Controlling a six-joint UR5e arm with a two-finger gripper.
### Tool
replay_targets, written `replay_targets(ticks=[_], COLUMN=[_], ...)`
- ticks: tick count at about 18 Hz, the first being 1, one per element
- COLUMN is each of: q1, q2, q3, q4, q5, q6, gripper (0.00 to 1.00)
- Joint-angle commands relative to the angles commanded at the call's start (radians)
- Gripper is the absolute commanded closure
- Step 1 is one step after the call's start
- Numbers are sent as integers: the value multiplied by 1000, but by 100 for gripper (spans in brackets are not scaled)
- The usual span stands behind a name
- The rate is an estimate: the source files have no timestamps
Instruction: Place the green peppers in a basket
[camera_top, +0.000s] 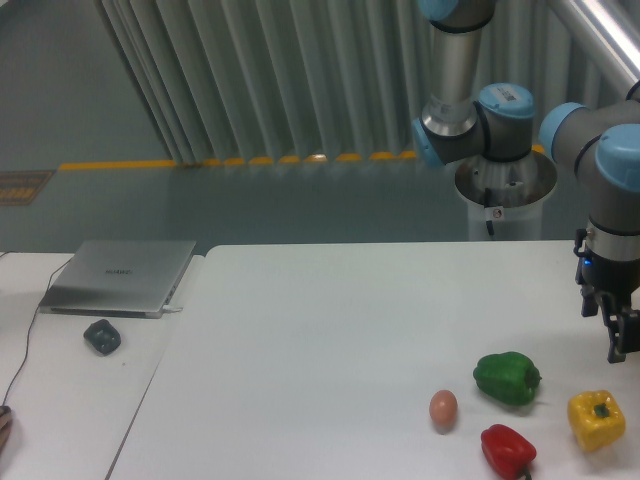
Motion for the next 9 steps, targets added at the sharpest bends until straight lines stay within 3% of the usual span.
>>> replay_targets(ticks=[6,9], q1=[-8,-9], q2=[-6,-9], q3=[6,-5], q4=[2,26], q5=[-8,-8], q6=[-14,-104], gripper=[0,0])
